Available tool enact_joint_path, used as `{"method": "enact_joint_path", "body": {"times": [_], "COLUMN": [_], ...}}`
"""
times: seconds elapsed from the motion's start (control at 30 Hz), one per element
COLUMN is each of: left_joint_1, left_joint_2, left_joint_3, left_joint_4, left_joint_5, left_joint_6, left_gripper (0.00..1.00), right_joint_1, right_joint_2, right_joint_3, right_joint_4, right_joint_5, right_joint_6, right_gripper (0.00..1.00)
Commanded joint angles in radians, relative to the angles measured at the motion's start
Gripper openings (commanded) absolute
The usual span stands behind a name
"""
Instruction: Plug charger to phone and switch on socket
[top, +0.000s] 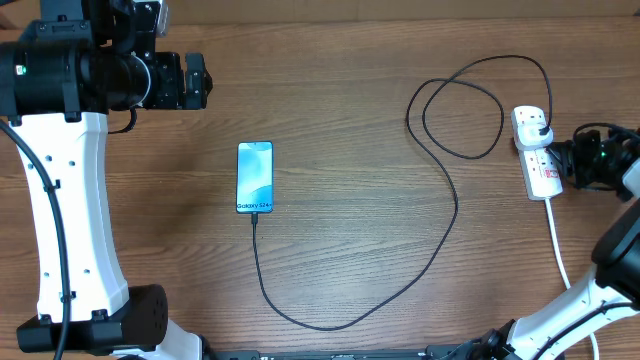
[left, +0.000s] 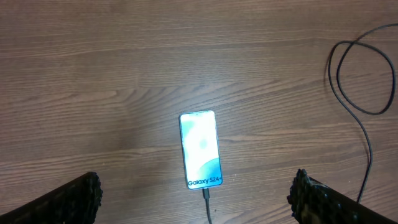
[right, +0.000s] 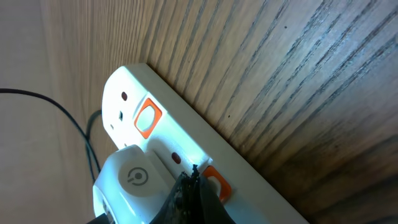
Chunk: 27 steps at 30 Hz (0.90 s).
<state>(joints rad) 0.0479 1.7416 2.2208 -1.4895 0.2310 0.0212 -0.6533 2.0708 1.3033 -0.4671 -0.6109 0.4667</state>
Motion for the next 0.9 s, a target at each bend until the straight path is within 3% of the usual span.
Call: {"method": "enact_joint_path", "body": {"times": [0.0, 0.87], "left_joint_1": [0.004, 0.004], "left_joint_2": [-0.008, -0.008], "left_joint_3": [0.011, 0.011], "left_joint_4": [0.001, 0.001], "left_joint_5": [0.005, 0.005], "left_joint_6": [-0.003, -0.003], "left_gripper": [0.99, 1.0], "right_joint_1": [0.082, 0.066], "right_joint_2": [0.034, 0.006], "right_joint_3": [-0.035, -0.03], "right_joint_4": [-0.043, -0.114], "right_joint_5": [0.027, 0.095], "right_joint_6": [-0.011, -0.034], "right_gripper": [0.04, 0.04]}}
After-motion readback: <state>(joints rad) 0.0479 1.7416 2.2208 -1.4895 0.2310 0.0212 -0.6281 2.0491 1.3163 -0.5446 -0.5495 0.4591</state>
